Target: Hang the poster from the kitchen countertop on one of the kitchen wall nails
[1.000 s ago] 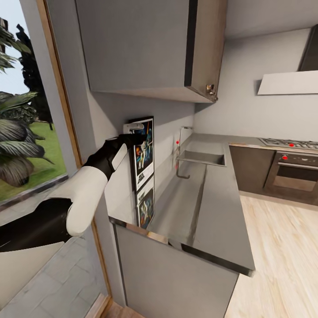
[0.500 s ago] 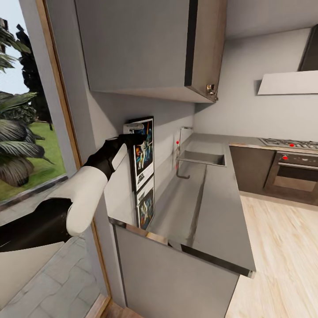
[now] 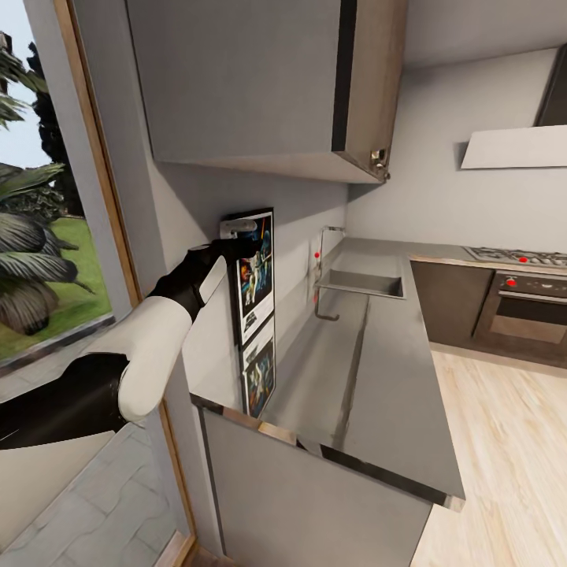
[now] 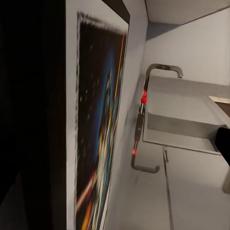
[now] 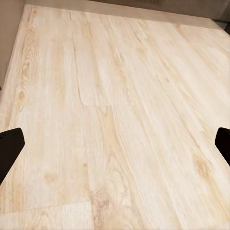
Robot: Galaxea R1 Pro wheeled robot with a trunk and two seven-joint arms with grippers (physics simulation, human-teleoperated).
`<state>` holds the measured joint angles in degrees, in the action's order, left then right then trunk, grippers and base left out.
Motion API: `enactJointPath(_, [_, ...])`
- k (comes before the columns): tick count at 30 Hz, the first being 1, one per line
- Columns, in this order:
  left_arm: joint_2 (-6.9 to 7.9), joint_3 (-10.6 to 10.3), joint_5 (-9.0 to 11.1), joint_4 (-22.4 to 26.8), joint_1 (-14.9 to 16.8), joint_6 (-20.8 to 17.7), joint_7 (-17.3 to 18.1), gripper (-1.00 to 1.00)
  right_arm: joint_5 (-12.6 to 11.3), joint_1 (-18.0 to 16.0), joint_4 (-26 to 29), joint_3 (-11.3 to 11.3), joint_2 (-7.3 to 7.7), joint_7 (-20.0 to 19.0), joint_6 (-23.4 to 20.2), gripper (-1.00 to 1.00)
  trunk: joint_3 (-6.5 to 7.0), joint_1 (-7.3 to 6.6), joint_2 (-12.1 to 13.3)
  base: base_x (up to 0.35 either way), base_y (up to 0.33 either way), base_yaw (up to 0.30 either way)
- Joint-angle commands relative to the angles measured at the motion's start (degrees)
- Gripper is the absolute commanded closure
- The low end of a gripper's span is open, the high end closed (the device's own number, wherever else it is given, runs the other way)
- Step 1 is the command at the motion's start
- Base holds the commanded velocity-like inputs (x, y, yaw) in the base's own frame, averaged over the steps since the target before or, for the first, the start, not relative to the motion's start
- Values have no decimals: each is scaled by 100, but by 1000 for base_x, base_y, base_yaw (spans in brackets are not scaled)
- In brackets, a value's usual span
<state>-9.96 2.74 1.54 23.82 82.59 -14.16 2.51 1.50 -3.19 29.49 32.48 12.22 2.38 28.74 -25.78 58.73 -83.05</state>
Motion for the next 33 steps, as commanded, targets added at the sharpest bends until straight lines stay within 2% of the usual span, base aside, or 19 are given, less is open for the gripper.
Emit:
enactJointPath(1, [-3,33,-13,9,3,-34,10,-100,17,-4,-5,4,0,17,17,-100,-7,0,-3,6,0,0])
enactJointPath(16, [-3,41,-19,9,3,-51,12,-100,17,-3,-5,4,0,17,17,-100,-7,0,-3,1,0,0])
enactJointPath(17, [-3,42,-21,9,3,-57,12,100,17,-1,-5,4,0,17,17,-100,-7,0,-3,0,0,0])
enactJointPath(33, [-3,38,-9,18,3,-44,13,100,17,-2,-5,4,0,17,17,-100,-7,0,-3,0,0,0])
